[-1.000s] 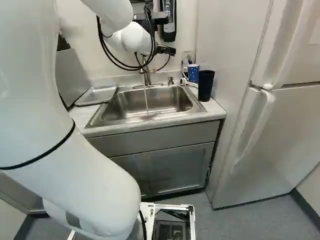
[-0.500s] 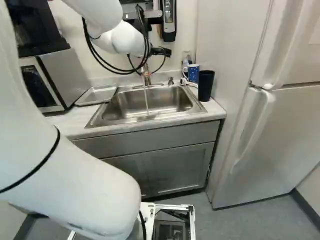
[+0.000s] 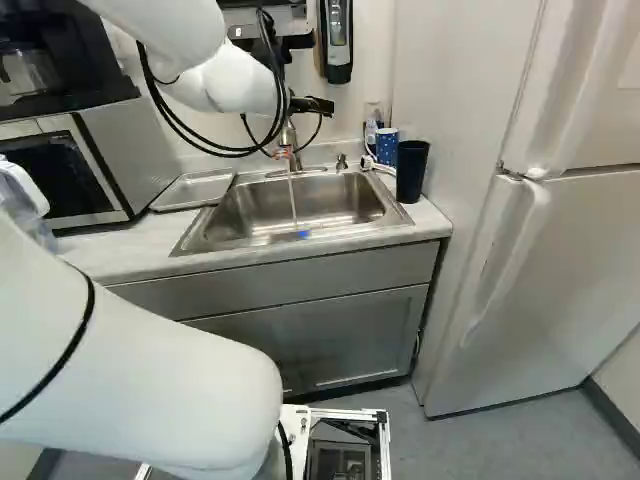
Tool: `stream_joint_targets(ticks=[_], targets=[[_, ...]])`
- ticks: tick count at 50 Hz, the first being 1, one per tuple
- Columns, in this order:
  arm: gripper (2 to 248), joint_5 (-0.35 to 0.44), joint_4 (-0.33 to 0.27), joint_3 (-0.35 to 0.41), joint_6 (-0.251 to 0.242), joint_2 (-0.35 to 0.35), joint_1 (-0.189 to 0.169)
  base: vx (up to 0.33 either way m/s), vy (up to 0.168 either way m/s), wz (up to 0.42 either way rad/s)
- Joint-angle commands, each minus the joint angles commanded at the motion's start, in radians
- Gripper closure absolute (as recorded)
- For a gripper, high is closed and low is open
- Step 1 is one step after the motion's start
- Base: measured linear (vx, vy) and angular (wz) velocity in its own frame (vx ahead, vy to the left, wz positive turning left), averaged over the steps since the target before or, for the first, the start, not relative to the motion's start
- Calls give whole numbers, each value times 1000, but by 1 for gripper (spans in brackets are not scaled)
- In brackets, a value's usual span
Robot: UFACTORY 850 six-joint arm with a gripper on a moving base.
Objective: Rinse the cup and place it in the tray
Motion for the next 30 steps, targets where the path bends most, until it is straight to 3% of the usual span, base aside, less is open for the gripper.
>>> stream_joint_targets(ticks=[30], targets=[[3, -96, 0, 1, 0, 1, 11, 0, 0, 0]])
